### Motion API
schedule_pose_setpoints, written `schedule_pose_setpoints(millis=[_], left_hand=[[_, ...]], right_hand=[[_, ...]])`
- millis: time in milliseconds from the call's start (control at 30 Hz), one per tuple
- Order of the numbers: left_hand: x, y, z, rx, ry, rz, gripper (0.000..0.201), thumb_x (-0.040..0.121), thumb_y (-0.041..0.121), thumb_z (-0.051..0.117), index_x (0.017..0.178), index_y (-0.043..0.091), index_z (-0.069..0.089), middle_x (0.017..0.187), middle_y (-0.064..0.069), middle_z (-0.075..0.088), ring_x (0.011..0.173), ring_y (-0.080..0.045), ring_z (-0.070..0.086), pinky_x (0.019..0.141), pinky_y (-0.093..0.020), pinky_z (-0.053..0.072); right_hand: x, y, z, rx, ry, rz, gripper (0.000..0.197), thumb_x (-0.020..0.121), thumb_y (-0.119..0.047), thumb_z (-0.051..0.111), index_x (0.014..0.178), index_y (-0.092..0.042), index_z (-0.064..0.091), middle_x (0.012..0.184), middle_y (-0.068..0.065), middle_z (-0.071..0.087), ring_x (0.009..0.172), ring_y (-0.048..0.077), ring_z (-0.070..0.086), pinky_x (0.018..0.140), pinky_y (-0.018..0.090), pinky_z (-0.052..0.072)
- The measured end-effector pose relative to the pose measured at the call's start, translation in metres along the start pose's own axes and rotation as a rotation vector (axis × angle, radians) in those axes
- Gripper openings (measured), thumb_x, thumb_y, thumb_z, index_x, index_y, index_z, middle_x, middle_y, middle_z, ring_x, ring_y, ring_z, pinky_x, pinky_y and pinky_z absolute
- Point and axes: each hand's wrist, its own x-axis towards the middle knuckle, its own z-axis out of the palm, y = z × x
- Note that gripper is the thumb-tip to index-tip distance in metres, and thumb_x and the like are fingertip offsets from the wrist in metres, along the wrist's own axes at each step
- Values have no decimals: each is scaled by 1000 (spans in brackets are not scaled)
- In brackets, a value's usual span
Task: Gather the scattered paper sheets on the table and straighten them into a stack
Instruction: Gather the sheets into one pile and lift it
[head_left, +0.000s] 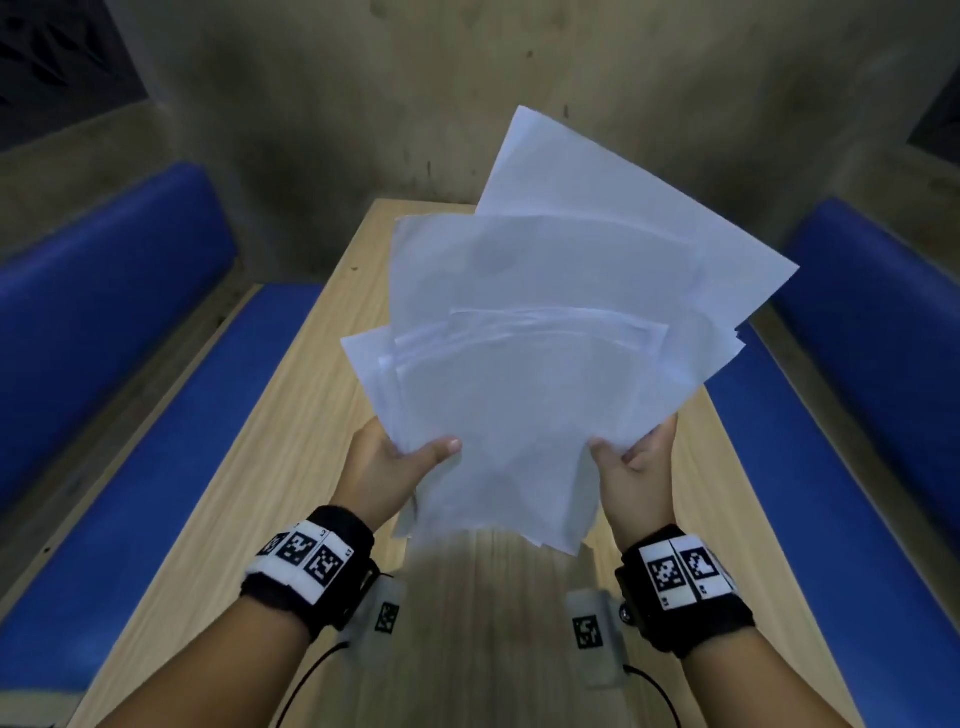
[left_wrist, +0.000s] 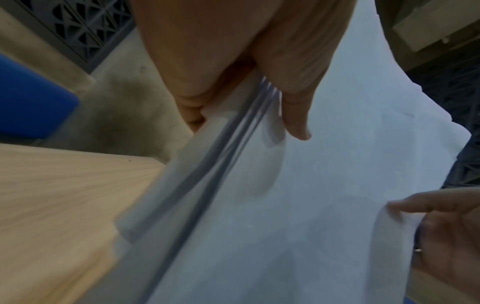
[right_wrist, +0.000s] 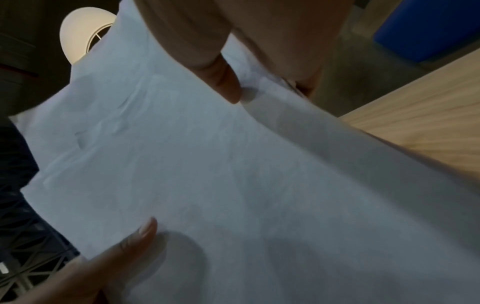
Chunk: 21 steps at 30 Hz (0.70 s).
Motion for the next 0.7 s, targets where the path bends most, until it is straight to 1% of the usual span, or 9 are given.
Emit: schedule_pose_setpoints(millis=[67, 133, 233, 300, 367, 433, 500, 600, 700], left_hand=[[1, -1, -7, 1, -9, -2, 42, 71, 16, 82, 108, 28, 67, 103, 15, 75, 96, -4, 71, 73, -21, 57], [1, -2, -10, 3, -6, -6, 49, 70, 19, 83, 112, 33, 63, 105, 18, 74, 96, 0, 69, 71, -18, 57], [-1, -2, -7, 0, -32, -3, 57, 74, 31, 79, 126, 33, 56, 116, 13, 70, 105, -1, 66, 84, -27, 55], [-2, 1, -5, 61, 36, 26, 54, 78, 38, 74, 127, 32, 53, 112, 16, 68, 98, 10, 64, 80, -20, 54], [-4, 3, -7, 169, 108, 58, 48, 82, 43, 67, 126, 34, 48, 105, 21, 64, 89, 10, 64, 71, -15, 51], [-6, -1, -9, 336, 91, 63, 50, 86, 53, 56, 131, 36, 41, 106, 19, 63, 89, -1, 63, 74, -26, 52], [-10, -7, -9, 538, 8, 7, 53, 90, 60, 40, 135, 32, 38, 107, 11, 65, 87, -15, 63, 76, -34, 51], [-13, -20, -9, 673, -79, -80, 58, 91, 63, 28, 131, 29, 50, 115, 5, 69, 99, -20, 65, 81, -34, 50], [-10, -20, -15, 582, -89, -51, 56, 85, 65, 43, 130, 34, 51, 121, 17, 64, 108, -9, 62, 86, -28, 49]], right_hand=[[3, -4, -4, 33, -16, 22, 62, 81, 12, 53, 111, -41, 40, 124, 7, 59, 111, 19, 62, 101, 50, 48], [5, -5, -6, 36, -37, 35, 63, 79, 12, 52, 107, -43, 41, 119, 7, 62, 106, 22, 64, 98, 52, 50], [4, -4, -1, 13, -102, 35, 65, 79, 10, 49, 118, -42, 40, 120, 9, 62, 109, 26, 63, 98, 53, 49], [7, -5, 1, 29, -81, 8, 63, 79, 7, 50, 126, -34, 37, 122, 7, 61, 112, 25, 61, 100, 51, 48], [11, -6, 0, 80, -65, -2, 53, 81, 8, 52, 114, -33, 43, 115, 1, 63, 110, 23, 62, 97, 43, 51], [12, -6, -1, 89, -100, 13, 52, 82, 9, 55, 106, -36, 44, 104, -9, 66, 100, 11, 67, 85, 28, 55], [10, -3, -1, 39, -125, 19, 53, 80, 7, 59, 111, -33, 45, 98, -15, 68, 89, 0, 69, 74, 18, 55], [12, 2, -1, 8, -122, 54, 44, 80, 4, 61, 116, -20, 53, 103, -1, 70, 95, 15, 69, 79, 30, 56], [15, 3, -5, 25, -152, 92, 32, 82, 0, 66, 103, -24, 61, 101, 2, 72, 95, 22, 70, 81, 38, 57]])
